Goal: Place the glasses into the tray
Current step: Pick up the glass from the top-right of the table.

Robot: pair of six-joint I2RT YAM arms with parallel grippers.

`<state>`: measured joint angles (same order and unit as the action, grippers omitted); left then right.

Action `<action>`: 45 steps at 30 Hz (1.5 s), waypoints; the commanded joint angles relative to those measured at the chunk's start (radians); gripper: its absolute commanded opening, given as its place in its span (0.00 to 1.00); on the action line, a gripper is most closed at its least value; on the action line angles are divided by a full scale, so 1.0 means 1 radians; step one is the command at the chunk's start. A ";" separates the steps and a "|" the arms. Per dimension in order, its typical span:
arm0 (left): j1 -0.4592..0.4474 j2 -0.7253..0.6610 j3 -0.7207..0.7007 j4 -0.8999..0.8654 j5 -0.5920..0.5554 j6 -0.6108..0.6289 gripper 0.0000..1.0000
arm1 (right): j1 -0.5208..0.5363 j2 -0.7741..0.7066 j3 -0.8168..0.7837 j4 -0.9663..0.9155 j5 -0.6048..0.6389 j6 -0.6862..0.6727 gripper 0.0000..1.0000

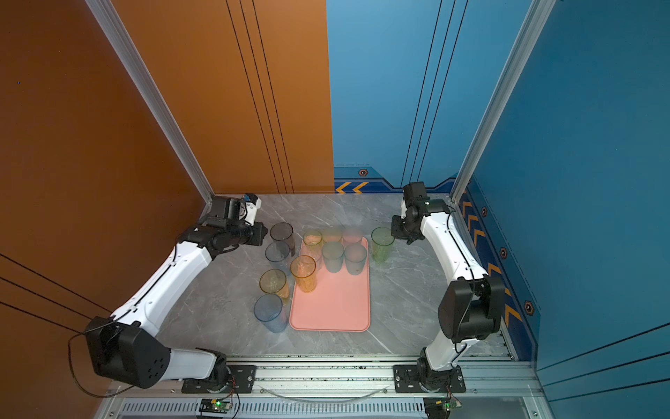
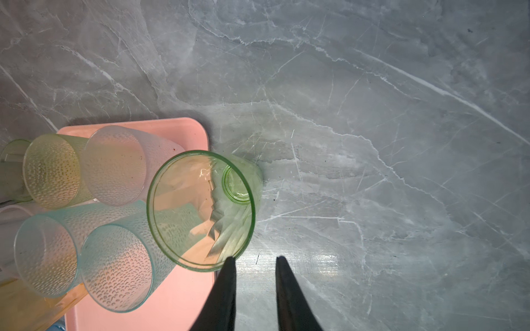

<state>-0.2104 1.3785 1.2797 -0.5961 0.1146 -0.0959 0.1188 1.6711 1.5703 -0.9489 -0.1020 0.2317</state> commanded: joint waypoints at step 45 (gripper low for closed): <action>0.022 0.013 0.017 -0.020 0.028 0.004 0.21 | 0.044 0.185 0.088 -0.047 0.082 -0.048 0.09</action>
<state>-0.1974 1.3785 1.2797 -0.5961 0.1246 -0.0956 0.1581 1.8462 1.6352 -0.9585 -0.0479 0.1989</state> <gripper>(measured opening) 0.210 0.091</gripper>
